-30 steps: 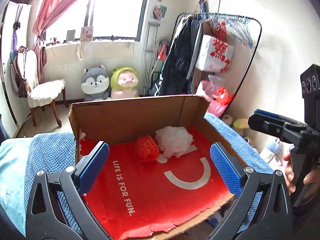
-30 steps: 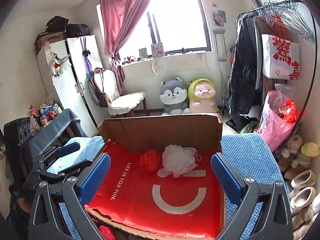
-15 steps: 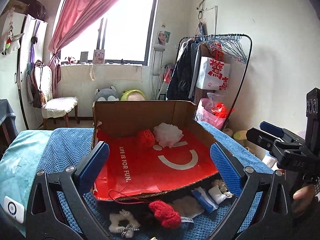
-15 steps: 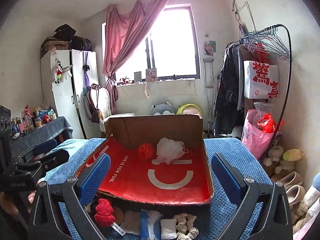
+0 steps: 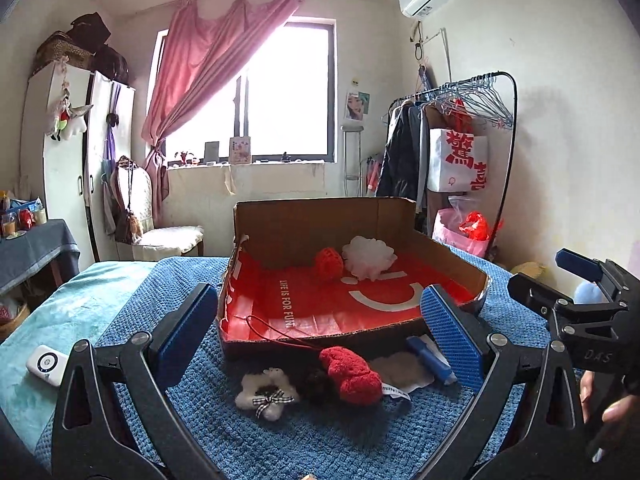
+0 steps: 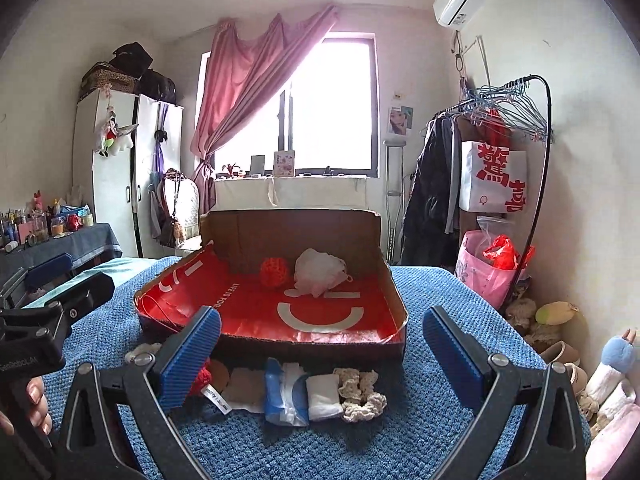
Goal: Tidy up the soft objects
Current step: 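Pull both tools back out of the box toward the remaining items, then grasp the white plush sheep with the left tool while the right tool grasps the cream crocheted scrunchie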
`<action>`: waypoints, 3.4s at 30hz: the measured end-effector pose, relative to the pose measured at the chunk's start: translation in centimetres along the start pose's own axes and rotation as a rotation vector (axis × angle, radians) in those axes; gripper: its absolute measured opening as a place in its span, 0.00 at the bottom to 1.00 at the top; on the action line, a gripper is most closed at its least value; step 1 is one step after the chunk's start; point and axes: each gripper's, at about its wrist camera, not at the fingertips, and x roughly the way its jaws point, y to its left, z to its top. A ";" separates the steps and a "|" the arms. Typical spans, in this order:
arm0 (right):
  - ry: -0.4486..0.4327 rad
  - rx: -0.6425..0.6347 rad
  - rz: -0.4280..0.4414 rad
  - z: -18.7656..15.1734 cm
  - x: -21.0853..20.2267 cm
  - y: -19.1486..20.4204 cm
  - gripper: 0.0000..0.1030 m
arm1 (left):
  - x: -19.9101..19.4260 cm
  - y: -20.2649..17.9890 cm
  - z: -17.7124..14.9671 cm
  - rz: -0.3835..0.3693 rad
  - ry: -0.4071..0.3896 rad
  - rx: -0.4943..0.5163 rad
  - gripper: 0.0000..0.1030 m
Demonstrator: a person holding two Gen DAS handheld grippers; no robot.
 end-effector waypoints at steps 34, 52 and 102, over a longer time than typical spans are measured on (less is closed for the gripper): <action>0.158 -0.004 -0.067 -7.5 3.8 1.1 1.00 | 3.7 -0.2 -7.6 0.070 0.248 -0.021 1.00; 0.276 0.019 -0.083 -5.5 5.6 -1.7 1.00 | 5.8 4.2 -5.4 0.096 0.345 -0.055 1.00; 0.480 0.059 0.126 -2.4 10.2 -5.8 0.28 | 9.7 6.4 -3.8 -0.178 0.528 0.022 0.53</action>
